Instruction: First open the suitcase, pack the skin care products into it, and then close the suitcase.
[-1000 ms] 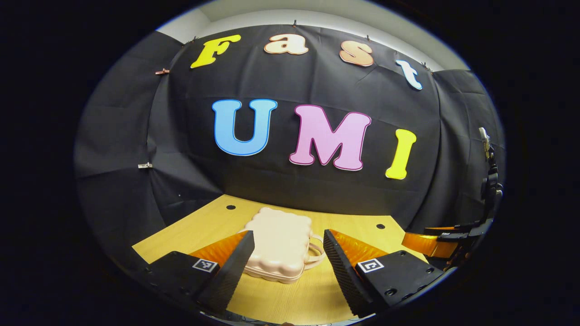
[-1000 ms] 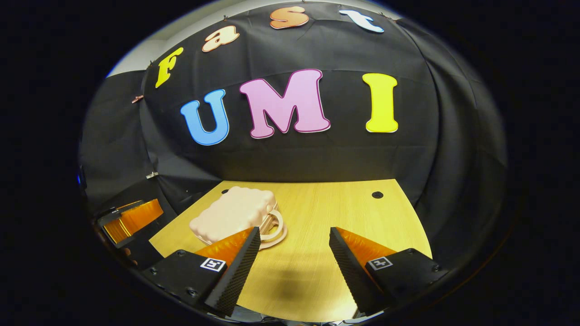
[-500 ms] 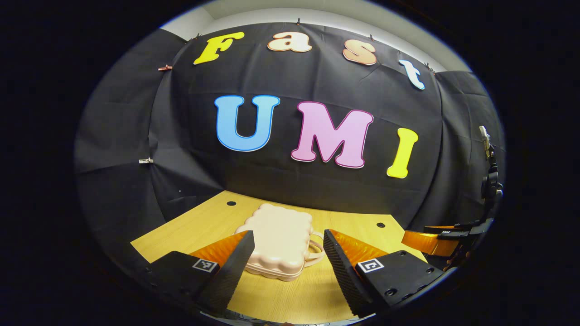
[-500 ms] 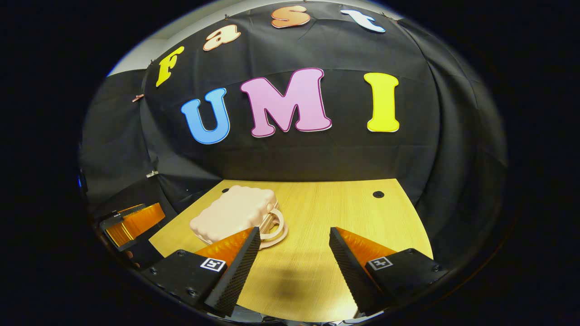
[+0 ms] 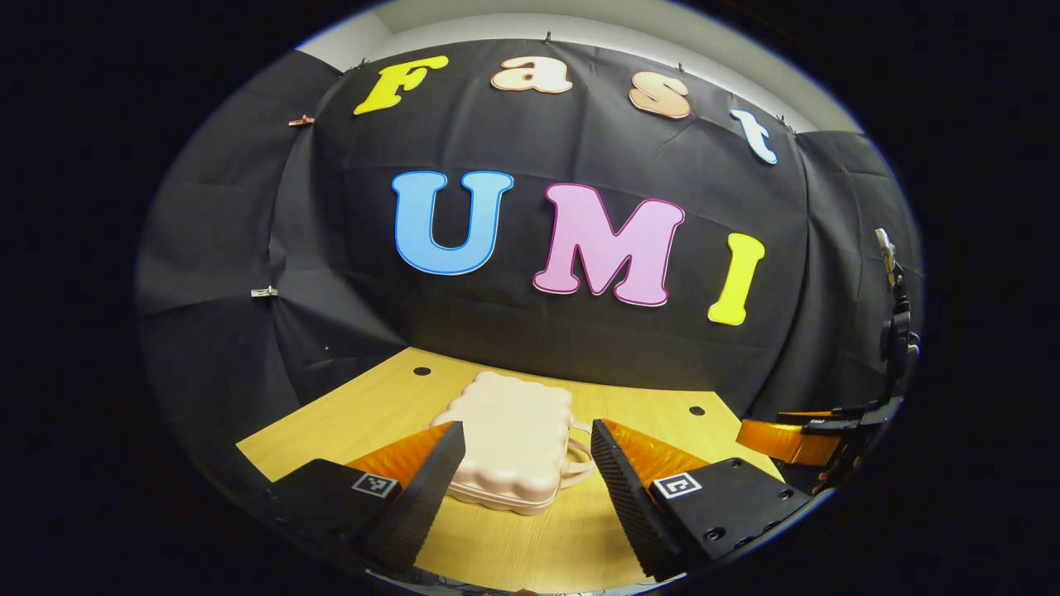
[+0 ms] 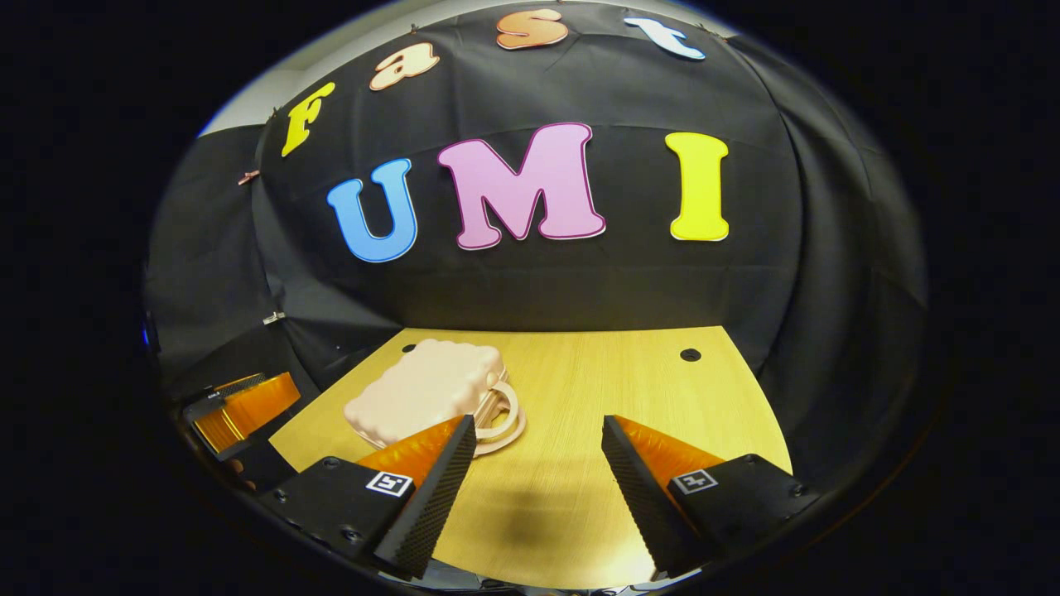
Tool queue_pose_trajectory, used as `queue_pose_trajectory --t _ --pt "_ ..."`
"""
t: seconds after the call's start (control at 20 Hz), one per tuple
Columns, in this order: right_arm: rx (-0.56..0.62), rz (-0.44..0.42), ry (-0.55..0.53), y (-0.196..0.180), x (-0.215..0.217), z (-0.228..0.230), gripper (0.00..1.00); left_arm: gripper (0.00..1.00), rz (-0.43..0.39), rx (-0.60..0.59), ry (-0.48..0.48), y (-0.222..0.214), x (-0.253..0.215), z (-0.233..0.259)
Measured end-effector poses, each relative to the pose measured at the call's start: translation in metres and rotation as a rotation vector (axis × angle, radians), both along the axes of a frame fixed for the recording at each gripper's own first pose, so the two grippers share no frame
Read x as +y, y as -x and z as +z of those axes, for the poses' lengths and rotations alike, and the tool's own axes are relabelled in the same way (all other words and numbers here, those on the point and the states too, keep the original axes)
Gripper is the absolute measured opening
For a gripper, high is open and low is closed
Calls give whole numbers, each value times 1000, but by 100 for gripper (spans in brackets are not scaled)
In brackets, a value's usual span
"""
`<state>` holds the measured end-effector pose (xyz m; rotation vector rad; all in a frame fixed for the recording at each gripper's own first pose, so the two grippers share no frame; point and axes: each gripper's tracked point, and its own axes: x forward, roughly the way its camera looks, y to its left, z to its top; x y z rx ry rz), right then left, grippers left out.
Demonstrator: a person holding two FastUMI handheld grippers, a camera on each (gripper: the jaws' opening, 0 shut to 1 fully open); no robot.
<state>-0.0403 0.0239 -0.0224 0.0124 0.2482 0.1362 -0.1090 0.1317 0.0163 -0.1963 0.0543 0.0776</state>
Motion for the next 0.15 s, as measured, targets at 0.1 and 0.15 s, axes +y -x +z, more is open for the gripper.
queue_pose_trajectory --t 0.1,0.15 --pt "0 1 -1 -2 6 0 97 96 3 -4 0 -2 5 2" --pt "0 2 -2 -3 8 0 97 96 3 -9 1 -1 8 4"
